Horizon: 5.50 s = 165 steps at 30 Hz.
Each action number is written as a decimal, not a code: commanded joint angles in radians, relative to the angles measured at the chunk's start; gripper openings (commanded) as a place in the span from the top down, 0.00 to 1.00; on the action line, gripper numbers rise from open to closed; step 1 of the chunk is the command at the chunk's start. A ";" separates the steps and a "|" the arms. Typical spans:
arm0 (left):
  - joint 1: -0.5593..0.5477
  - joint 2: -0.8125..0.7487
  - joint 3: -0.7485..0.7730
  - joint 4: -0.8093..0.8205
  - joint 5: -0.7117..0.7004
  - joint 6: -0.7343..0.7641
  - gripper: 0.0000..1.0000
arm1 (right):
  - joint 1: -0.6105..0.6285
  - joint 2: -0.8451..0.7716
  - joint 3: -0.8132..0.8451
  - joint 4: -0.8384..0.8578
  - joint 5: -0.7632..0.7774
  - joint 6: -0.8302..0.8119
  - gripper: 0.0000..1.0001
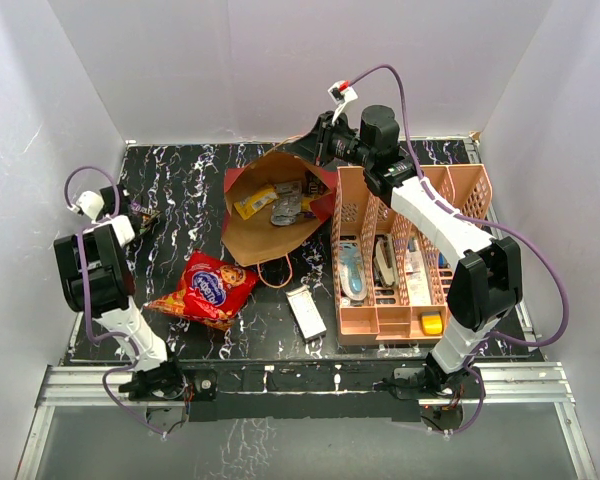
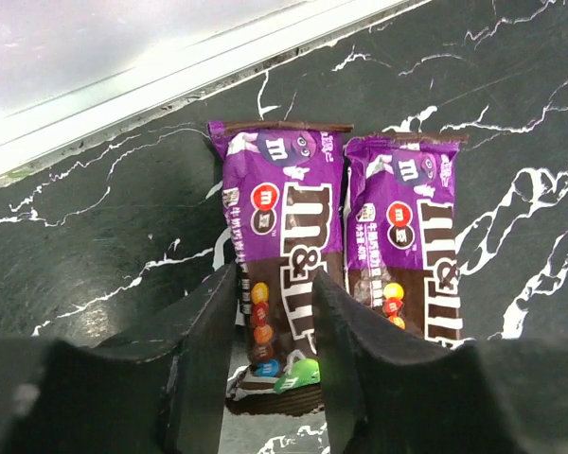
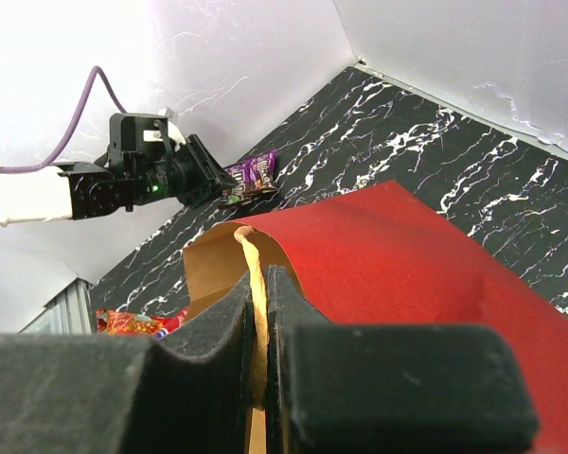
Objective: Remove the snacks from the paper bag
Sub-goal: Place the snack at the center of the board, then take out the snack from the paper bag.
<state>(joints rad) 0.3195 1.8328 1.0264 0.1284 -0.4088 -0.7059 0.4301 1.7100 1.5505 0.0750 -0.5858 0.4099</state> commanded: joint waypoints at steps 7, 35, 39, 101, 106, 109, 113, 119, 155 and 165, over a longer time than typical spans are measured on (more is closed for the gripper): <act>0.011 -0.084 0.075 -0.154 0.157 -0.054 0.24 | -0.002 -0.004 0.056 0.044 -0.003 0.013 0.92; -0.692 -0.775 0.020 -0.006 0.917 0.380 0.10 | -0.003 -0.027 -0.018 0.098 -0.027 0.013 0.92; -0.834 -0.832 -0.086 -0.026 0.798 0.440 0.11 | -0.002 -0.033 -0.029 0.102 -0.026 0.016 0.92; -0.837 0.255 0.299 0.196 -0.070 1.327 0.35 | -0.003 -0.062 -0.053 0.081 -0.017 -0.009 0.92; -0.819 0.306 0.333 0.211 -0.085 1.345 0.29 | -0.002 -0.062 -0.039 0.067 -0.012 -0.017 0.92; -0.809 0.330 0.343 0.215 -0.081 1.346 0.28 | -0.003 -0.061 -0.034 0.064 -0.011 -0.020 0.92; -0.807 0.348 0.350 0.200 -0.066 1.335 0.33 | -0.003 -0.054 -0.025 0.062 -0.018 -0.015 0.92; -0.807 0.323 0.325 0.203 -0.061 1.323 0.49 | -0.003 -0.054 -0.023 0.060 -0.014 -0.015 0.92; -1.006 -0.472 -0.050 -0.181 0.149 0.963 0.83 | -0.004 -0.069 -0.046 0.080 0.014 -0.024 0.92; -1.028 -0.979 0.026 -0.216 0.459 0.779 0.83 | -0.006 -0.064 -0.061 0.086 0.010 -0.024 0.92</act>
<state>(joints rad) -0.7094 0.9569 0.9539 -0.1246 -0.0616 0.1486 0.4301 1.6890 1.4773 0.1081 -0.5854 0.3939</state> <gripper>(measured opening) 0.195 0.077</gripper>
